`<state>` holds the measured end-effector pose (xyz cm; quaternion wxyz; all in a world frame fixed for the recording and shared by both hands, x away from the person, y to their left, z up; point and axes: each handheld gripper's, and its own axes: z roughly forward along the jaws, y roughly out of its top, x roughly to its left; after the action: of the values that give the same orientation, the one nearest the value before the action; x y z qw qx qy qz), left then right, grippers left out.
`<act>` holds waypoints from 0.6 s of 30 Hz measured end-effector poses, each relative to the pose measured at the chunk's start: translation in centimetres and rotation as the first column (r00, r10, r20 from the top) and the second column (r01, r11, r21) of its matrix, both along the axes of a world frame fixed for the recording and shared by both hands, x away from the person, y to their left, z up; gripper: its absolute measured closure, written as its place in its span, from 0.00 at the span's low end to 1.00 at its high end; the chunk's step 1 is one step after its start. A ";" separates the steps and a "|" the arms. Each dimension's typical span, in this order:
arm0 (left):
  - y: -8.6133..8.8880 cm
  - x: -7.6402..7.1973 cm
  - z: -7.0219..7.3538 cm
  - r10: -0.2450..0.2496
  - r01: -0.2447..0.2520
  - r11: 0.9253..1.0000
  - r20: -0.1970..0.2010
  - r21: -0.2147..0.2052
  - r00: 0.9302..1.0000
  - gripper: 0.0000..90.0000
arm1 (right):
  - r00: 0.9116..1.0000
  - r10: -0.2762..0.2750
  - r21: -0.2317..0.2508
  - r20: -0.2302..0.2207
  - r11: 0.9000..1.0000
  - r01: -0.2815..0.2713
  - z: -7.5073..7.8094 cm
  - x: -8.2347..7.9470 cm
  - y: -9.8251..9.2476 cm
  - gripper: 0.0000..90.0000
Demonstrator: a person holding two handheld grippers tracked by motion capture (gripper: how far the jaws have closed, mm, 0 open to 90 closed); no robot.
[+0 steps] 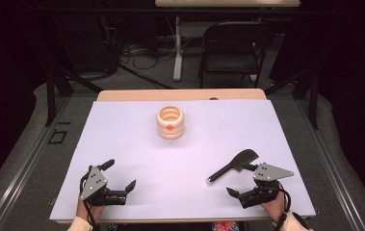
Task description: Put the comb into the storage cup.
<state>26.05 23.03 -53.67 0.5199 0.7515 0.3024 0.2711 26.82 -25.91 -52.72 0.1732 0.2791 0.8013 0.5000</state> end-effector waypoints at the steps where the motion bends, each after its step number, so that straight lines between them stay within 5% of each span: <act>1: -0.1 0.0 0.0 -0.002 0.002 1.000 -0.004 0.003 1.000 0.00 | 1.000 -0.002 0.006 -0.003 1.000 0.003 0.0 0.0 0.0 0.00; 18: -0.2 0.1 -0.1 -0.006 0.006 1.000 0.001 0.008 1.000 0.00 | 1.000 -0.018 -0.010 -0.016 1.000 0.018 -0.2 0.4 0.3 0.00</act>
<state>26.17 22.88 -53.76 0.5180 0.7541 0.2989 0.2713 27.26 -25.56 -52.88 0.1724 0.2896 0.8025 0.4923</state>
